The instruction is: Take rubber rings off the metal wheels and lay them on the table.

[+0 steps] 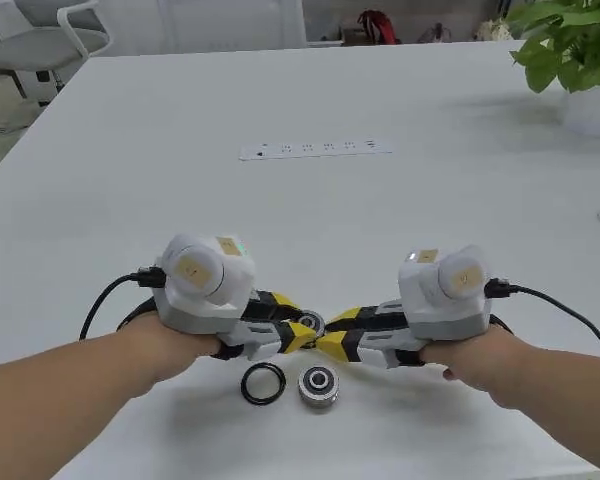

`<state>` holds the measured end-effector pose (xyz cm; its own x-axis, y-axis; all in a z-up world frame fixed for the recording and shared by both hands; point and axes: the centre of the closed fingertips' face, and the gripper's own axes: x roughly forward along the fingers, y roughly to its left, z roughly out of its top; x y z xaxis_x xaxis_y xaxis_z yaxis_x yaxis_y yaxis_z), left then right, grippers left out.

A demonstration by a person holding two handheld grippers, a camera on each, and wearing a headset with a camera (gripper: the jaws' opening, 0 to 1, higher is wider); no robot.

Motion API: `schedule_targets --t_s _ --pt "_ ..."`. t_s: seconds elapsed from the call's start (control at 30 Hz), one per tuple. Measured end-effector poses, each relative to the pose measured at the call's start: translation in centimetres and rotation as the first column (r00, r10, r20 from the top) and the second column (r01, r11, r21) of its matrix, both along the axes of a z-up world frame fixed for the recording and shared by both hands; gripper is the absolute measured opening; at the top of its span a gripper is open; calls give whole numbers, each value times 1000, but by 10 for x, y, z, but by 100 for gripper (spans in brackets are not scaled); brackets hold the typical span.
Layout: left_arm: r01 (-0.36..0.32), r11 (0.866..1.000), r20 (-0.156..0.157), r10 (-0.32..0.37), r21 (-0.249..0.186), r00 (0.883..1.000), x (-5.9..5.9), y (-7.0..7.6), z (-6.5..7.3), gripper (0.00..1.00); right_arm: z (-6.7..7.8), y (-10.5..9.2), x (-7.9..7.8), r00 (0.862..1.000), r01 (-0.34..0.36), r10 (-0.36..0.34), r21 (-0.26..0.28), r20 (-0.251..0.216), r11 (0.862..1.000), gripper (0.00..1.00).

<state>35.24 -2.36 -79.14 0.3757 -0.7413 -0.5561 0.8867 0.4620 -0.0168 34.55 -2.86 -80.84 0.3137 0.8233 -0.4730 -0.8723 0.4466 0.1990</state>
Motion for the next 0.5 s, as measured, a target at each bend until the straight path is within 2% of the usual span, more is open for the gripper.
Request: schedule_targets --t_s 0.33,0.43,0.5 --pt "-22 1000 2 22 -5 1000 2 0 -1 14 -1 -3 0 999 30 -29 8 -38 1000 6" --pt "-23 1000 7 23 0 1000 2 0 -1 14 -3 -6 2 996 55 -54 10 -71 998 0" --pt "-25 1000 10 25 2 1000 2 0 -1 14 -3 -5 2 996 59 -58 10 -75 998 0"
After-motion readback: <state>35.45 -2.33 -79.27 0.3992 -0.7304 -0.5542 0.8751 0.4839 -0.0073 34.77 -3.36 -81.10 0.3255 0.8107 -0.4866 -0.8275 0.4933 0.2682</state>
